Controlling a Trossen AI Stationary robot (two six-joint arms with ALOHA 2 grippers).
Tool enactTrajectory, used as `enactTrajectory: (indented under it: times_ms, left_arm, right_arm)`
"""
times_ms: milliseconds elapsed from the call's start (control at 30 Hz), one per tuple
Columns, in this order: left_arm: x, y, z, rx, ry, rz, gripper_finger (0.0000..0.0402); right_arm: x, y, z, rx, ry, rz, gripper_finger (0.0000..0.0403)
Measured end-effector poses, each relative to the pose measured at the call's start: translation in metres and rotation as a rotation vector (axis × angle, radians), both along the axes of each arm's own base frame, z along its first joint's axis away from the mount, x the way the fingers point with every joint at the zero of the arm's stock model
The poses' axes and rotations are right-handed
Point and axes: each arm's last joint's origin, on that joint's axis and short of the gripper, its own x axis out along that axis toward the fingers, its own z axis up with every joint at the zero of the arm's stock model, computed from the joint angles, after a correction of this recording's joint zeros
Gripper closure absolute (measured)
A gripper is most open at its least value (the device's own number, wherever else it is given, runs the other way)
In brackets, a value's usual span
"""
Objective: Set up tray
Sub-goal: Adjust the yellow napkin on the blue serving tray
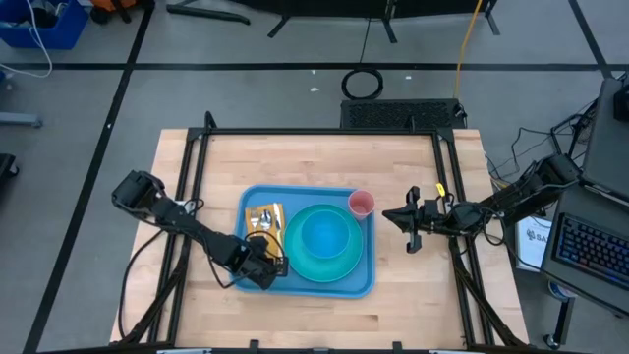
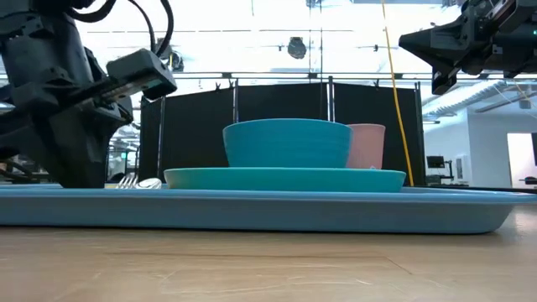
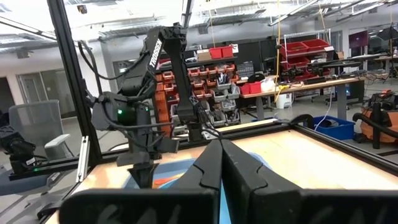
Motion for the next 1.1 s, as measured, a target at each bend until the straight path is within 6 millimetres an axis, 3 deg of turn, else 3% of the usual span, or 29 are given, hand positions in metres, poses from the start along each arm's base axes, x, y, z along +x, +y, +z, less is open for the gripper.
enactTrajectory:
  times_ms: [333, 1100]
  left_arm:
    - [-0.007, -0.001, 0.012, 0.032, -0.033, 0.015, 0.0398]
    - [-0.02, 0.015, 0.009, 0.107, 0.129, 0.14, 0.0399]
  right_arm:
    - [0.0, 0.0, 0.0, -0.002, 0.005, 0.0, 0.0403]
    - [0.0, 0.0, -0.001, -0.003, 0.006, 0.0, 0.0403]
